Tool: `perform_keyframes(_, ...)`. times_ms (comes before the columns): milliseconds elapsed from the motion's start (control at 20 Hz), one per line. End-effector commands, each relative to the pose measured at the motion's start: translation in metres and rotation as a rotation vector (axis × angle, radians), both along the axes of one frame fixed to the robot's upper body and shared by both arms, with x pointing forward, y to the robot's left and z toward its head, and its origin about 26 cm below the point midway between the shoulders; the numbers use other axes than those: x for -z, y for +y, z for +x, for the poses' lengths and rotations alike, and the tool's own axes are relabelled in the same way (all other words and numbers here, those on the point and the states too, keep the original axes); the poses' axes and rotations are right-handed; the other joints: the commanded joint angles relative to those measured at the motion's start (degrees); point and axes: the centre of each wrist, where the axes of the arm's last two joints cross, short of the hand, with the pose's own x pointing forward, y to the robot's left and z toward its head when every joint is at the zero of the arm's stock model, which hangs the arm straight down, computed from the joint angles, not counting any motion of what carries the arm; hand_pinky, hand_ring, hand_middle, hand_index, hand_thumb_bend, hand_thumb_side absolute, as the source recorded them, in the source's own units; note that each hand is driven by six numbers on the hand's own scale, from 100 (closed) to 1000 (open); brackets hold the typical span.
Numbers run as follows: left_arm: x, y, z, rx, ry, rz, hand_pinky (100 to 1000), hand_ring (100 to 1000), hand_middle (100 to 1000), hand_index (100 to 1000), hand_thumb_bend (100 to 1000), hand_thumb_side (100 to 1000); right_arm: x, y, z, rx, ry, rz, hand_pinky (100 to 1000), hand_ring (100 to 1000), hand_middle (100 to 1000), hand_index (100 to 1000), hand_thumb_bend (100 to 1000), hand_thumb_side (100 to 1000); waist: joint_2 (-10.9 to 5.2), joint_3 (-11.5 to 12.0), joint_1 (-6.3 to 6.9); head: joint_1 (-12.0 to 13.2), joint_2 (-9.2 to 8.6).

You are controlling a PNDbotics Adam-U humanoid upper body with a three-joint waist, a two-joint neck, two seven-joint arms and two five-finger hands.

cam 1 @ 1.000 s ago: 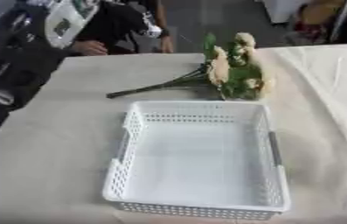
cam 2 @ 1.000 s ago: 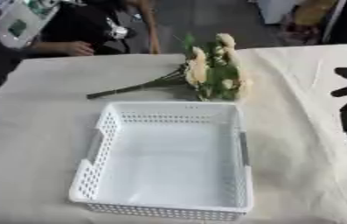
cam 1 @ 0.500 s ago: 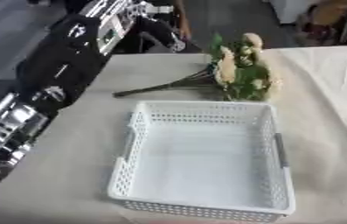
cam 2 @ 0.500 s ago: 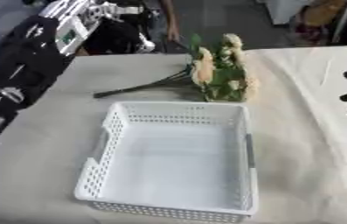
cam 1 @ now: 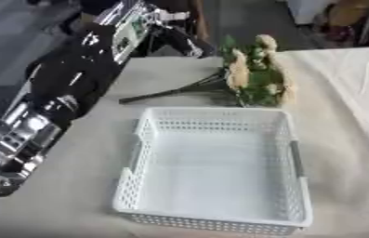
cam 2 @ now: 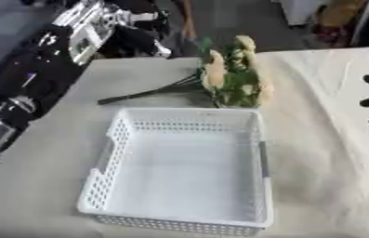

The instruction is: Pick up objects on the table and place them in the box.

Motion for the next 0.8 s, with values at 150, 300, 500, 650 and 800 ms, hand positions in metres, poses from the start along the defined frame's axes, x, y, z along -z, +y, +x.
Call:
perform_keyframes(150, -0.004, -0.006, 0.004, 0.021, -0.011, 0.009, 900, 804, 713, 800, 944, 715, -0.012, 0.004, 0.000, -0.024, -0.038, -0.009, 669, 827, 987, 1000, 100, 305, -0.32, -0.3, -0.25, 0.6, -0.09)
perform_keyframes(300, 0.004, -0.011, 0.006, 0.037, 0.010, 0.014, 905, 804, 711, 799, 946, 723, -0.013, 0.005, 0.000, -0.026, -0.040, -0.009, 669, 827, 987, 1000, 100, 306, -0.22, -0.5, -0.19, 0.7, -0.09)
perform_keyframes(500, 0.012, -0.015, 0.007, 0.052, 0.032, 0.018, 906, 804, 710, 798, 948, 728, -0.014, 0.006, 0.001, -0.030, -0.043, -0.009, 669, 827, 987, 1000, 100, 307, -0.19, -0.7, -0.09, 0.6, -0.09)
perform_keyframes(650, 0.019, -0.016, 0.007, 0.055, 0.046, 0.019, 907, 804, 710, 798, 948, 731, -0.015, 0.006, 0.001, -0.032, -0.043, -0.008, 669, 826, 986, 1000, 100, 308, -0.19, -0.9, -0.06, 0.5, -0.09)
perform_keyframes(800, 0.027, -0.016, 0.007, 0.055, 0.065, 0.021, 907, 804, 709, 796, 950, 740, -0.016, 0.007, 0.001, -0.036, -0.045, -0.007, 669, 826, 985, 1000, 100, 307, -0.16, -1.0, -0.04, 0.4, -0.09)
